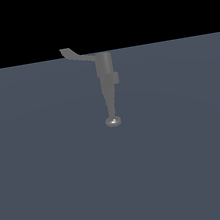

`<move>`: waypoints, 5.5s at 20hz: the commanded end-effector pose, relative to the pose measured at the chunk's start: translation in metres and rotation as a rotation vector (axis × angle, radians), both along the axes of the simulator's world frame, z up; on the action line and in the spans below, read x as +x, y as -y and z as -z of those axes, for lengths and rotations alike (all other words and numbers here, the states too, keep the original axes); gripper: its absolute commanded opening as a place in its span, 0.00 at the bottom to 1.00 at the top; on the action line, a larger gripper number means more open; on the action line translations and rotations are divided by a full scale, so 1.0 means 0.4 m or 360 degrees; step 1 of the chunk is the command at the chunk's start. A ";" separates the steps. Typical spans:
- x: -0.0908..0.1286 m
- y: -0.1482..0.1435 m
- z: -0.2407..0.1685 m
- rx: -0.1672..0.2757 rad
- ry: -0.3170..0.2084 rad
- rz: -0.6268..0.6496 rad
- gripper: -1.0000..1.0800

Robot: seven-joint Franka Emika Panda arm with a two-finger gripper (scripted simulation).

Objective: Turn on the faucet by rotating a designated handle.

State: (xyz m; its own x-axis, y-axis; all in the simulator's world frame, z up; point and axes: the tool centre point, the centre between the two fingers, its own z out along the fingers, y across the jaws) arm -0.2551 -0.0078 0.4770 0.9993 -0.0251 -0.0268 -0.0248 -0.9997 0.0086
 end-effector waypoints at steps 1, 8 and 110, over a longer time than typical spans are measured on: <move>0.000 0.000 0.000 0.0000 0.0000 0.0000 0.00; -0.001 -0.022 -0.024 -0.0058 0.0015 -0.0086 0.00; 0.759 -0.263 0.444 -0.0020 0.0044 0.2228 0.00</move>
State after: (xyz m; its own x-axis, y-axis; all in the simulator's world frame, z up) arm 0.0546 0.0991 0.3010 0.1458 -0.9893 -0.0005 -0.9893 -0.1458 -0.0060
